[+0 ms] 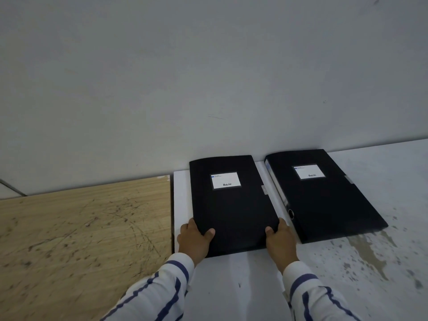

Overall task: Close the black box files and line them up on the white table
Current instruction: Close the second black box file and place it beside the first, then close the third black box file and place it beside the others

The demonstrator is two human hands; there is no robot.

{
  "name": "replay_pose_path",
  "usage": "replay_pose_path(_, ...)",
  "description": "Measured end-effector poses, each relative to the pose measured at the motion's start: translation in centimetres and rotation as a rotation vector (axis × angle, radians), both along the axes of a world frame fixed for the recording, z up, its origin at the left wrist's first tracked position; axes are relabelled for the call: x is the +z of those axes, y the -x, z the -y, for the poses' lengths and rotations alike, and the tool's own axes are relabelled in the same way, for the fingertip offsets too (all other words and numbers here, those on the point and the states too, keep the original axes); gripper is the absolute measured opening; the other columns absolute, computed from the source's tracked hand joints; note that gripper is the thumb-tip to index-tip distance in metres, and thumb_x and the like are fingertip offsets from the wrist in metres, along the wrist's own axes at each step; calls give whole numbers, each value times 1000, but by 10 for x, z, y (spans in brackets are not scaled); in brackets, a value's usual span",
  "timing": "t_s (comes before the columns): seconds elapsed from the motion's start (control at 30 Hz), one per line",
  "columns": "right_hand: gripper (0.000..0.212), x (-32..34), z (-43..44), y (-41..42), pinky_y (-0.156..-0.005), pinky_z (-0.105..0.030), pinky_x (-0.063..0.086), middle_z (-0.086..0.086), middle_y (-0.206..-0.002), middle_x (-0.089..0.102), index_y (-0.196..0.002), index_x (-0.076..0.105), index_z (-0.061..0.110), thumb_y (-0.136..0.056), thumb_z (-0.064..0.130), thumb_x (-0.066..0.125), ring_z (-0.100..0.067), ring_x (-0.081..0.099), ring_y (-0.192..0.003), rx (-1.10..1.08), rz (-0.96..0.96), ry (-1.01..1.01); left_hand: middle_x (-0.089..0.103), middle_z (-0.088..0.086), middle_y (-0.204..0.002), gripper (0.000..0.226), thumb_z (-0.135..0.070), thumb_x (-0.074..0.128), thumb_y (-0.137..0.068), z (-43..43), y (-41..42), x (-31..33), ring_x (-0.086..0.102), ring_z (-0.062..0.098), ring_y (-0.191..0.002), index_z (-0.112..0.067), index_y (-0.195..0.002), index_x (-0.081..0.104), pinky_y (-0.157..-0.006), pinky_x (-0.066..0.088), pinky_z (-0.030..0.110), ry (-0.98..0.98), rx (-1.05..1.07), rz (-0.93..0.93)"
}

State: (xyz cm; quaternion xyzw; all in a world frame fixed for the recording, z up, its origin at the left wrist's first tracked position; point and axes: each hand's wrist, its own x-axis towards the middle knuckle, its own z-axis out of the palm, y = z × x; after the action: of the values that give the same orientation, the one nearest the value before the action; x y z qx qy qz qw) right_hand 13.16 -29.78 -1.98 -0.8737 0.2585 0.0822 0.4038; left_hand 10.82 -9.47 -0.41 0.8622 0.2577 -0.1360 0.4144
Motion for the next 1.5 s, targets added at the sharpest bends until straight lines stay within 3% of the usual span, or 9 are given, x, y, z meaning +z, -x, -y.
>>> replay_pose_path(0.2,58,7,-6,7,-104,-51,41,-21,-140,39,-141,28,7,-92,24,53,-39,40,-126,65,35,95,43,11,-143,74,-47,59,-88,-2,1,1,47,34,-129,-16,-147,29,-107,43,49,35,-3,-1)
replay_pose_path(0.33,62,19,-18,19,-109,-51,29,-13,-152,25,-143,25,13,-92,36,50,-34,25,-138,225,47,375,38,11,-150,79,-39,60,-89,-3,9,5,41,34,-135,-15,-152,18,-111,40,48,53,-20,23)
replay_pose_path(0.43,60,29,-34,30,-113,-51,21,-10,-155,20,-143,27,18,-92,41,47,-31,16,-142,353,74,449,36,10,-152,77,-36,59,-90,-9,16,9,39,34,-138,-15,-152,18,-112,38,48,24,-49,44)
replay_pose_path(0.63,54,42,-84,53,-115,-49,15,-7,-155,22,-141,33,21,-93,41,46,-29,14,-144,608,130,400,27,10,-157,73,-32,56,-92,-34,36,23,27,33,-144,-16,-153,18,-117,29,45,-32,-59,92)
replay_pose_path(0.9,47,65,-170,90,-115,-46,17,-4,-153,28,-138,36,24,-94,39,44,-27,19,-141,825,203,391,32,4,-154,60,-33,52,-94,-102,82,44,26,31,-142,-19,-148,32,-114,27,41,-154,-69,153)
replay_pose_path(1.13,47,80,-260,135,-113,-45,19,-4,-152,30,-137,39,24,-92,37,45,-26,21,-140,914,270,369,35,0,-153,56,-37,50,-94,-193,145,57,29,28,-142,-21,-146,36,-115,28,40,-272,-27,158)
replay_pose_path(1.5,43,76,-419,250,-113,-44,22,-2,-152,30,-135,44,25,-93,35,46,-25,21,-140,1001,247,315,40,1,-150,50,-36,48,-96,-368,286,71,34,28,-139,-22,-143,41,-114,32,40,-297,93,159)
